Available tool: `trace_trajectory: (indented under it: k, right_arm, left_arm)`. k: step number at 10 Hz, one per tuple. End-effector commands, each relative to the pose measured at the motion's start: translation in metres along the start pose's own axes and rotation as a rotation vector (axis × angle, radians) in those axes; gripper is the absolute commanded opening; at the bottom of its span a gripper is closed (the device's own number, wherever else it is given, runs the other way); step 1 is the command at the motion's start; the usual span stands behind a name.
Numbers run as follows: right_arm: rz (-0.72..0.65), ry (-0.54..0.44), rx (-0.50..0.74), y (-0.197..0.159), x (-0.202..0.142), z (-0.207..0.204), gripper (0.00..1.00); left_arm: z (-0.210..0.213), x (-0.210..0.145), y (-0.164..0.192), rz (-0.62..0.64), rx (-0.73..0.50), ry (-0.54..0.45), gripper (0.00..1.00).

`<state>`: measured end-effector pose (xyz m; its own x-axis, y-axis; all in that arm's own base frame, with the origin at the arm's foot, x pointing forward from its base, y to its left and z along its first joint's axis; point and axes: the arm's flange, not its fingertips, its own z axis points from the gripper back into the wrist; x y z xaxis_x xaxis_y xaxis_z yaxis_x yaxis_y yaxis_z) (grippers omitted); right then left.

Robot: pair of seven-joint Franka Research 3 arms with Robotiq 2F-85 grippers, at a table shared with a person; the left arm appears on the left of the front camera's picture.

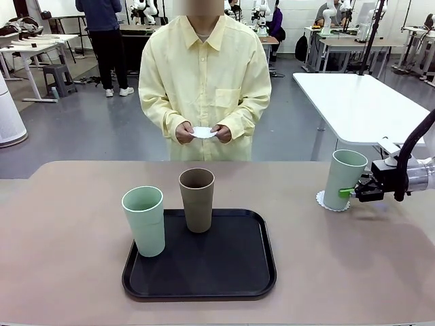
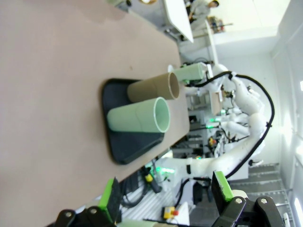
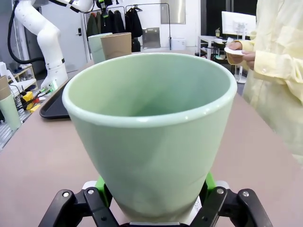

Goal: Place coasters on the table and set cups on them.
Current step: Pick up one Reusable plastic cup and place it on a coaster set by the human.

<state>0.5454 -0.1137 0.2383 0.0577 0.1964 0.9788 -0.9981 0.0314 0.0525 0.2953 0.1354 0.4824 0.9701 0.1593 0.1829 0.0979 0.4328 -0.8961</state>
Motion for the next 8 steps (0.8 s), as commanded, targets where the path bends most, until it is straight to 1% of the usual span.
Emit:
trace_trajectory:
  k: [1,8]
  right_arm:
    - [-0.027,-0.032,-0.005,-0.0102,0.0028,0.0028,0.83]
    - [-0.058,-0.003,-0.008,-0.0124,-0.0053,0.0033,0.83]
  left_arm:
    - [-0.0004,0.0013,-0.0002,-0.011,-0.016,-0.005,1.0]
    - [-0.0004,0.0013,-0.0002,-0.011,-0.016,-0.005,1.0]
